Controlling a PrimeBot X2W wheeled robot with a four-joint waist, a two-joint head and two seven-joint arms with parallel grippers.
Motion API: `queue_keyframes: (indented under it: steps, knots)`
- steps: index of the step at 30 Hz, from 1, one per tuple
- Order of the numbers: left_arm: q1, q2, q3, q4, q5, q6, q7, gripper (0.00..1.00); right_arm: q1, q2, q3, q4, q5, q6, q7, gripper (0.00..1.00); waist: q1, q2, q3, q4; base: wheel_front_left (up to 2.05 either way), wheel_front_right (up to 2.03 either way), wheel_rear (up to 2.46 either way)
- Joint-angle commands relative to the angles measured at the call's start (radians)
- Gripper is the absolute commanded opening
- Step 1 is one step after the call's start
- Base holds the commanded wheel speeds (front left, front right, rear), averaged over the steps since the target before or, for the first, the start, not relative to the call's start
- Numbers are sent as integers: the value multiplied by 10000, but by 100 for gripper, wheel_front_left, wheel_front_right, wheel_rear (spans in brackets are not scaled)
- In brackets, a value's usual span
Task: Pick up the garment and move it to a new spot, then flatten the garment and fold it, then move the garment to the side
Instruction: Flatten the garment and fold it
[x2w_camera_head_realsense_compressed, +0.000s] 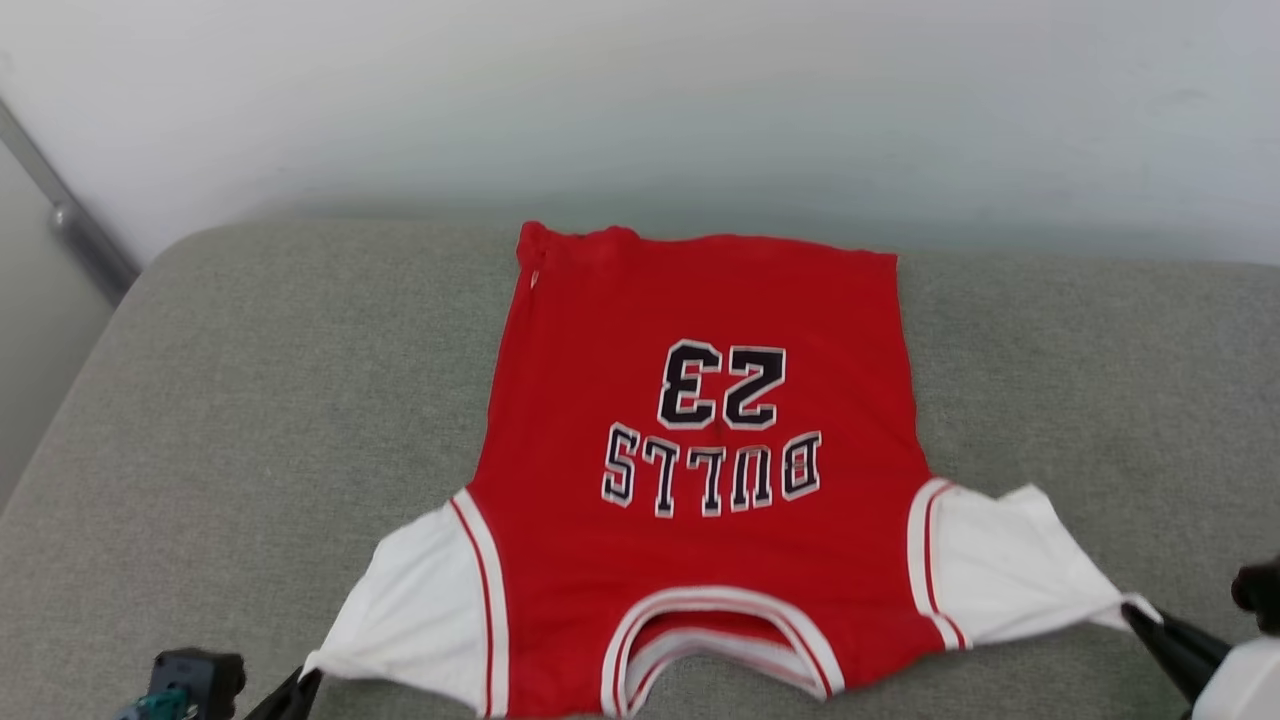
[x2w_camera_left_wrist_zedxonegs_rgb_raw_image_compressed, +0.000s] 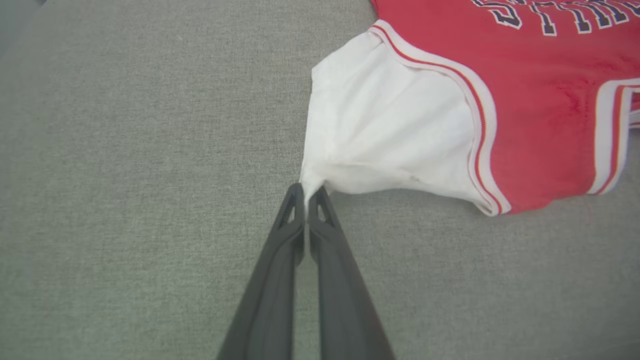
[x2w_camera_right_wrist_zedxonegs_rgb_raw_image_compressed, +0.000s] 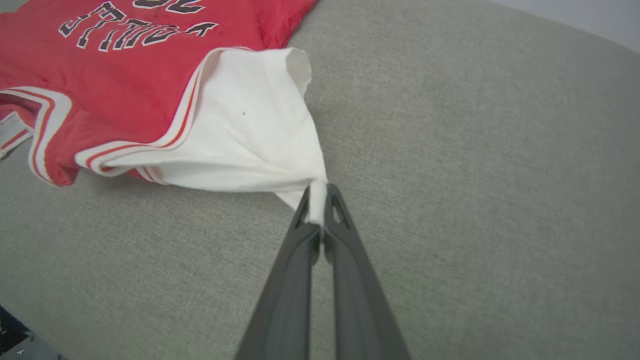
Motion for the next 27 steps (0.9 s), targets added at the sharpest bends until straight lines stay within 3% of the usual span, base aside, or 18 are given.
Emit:
queue_keyframes:
  steps: [1,13,16,17,18,19,24,27]
  knots:
    - [312,165,100,-91,-101,109,85,0,514,-120,-166,-303,112,-9,207,0,4,0,-113,2,0,0,0]
    - [1319,382,-197,-188,-556,86,741,0,3008,-235,-660,-1567,488,-10,1633,0,4,0,-135,55,0,0,0]
    - [1124,608,-530,-63,3,91,837,0,3208,-129,-868,-1510,630,-10,1814,0,4,0,-79,105,0,0,0]
    - [1055,496,-575,-77,8,58,800,0,3203,-108,-950,-1521,670,-9,1823,15,4,0,-36,129,0,0,0]
    - [991,401,-565,-97,-29,41,765,0,3146,-87,-1047,-1583,692,-10,1792,61,4,0,15,156,0,0,0]
    - [916,363,-548,-121,-52,8,737,0,3087,-35,-1106,-1644,804,-9,1831,100,4,0,68,180,0,0,0]
    - [499,268,-589,-432,-84,-237,703,0,2611,-267,-1366,-2201,1180,-9,2205,100,4,0,417,403,0,0,0]
    - [224,258,-485,-767,-133,-170,815,0,2169,-237,-1807,-2544,1579,-9,2614,100,4,0,706,630,0,0,0]
